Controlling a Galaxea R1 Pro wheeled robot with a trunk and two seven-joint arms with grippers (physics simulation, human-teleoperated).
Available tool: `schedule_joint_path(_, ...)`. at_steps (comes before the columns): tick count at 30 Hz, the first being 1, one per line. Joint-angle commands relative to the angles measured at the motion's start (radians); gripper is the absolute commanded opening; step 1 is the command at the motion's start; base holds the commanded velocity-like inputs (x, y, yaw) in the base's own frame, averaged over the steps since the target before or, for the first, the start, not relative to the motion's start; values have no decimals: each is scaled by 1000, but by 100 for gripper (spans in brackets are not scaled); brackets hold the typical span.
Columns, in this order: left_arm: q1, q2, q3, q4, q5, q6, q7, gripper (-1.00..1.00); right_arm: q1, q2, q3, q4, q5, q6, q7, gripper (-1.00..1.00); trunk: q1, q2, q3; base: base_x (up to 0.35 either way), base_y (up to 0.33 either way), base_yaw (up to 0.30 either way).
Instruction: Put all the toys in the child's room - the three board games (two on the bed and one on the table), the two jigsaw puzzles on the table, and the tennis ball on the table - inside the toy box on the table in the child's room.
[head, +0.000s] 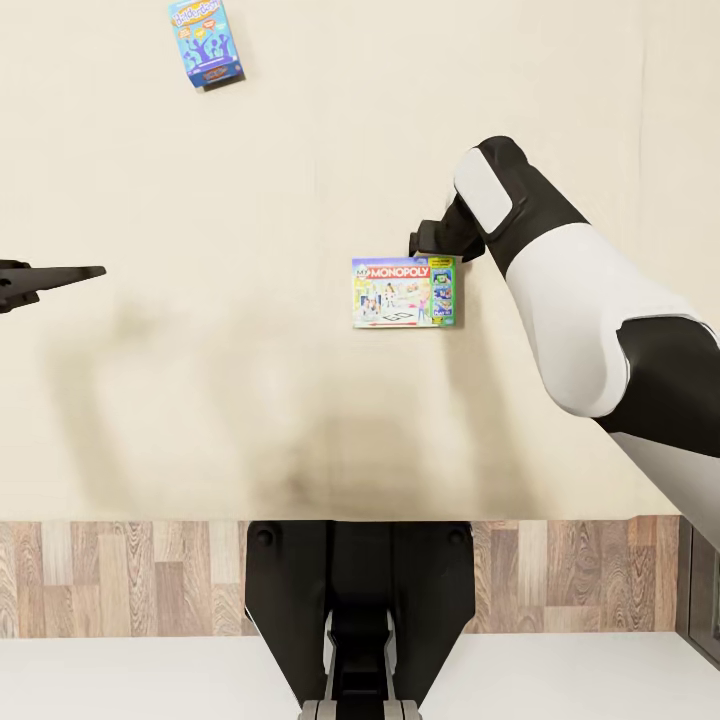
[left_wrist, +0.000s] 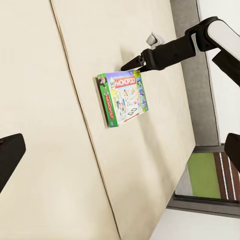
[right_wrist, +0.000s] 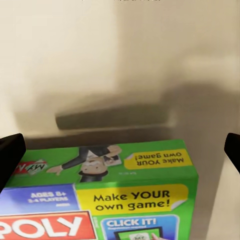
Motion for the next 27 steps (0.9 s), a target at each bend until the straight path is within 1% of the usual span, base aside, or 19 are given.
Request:
schedule_joint_path(1, 0, 0, 0, 0, -1, 11, -4, 100, 0, 0, -2, -1, -9, 2, -10, 100, 1, -2, -1, 0, 0, 0)
schedule_joint_path(13, 0, 0, 0, -1, -2, 11, -4, 100, 0, 0, -2, -1, -9, 2, -10, 100, 1, -2, 5, 0, 0, 0)
schedule_joint_path(27, 0, 0, 1, -3, -2, 11, -4, 100, 0, 0, -2, 0, -9, 2, -10, 100, 1, -2, 19, 0, 0, 0)
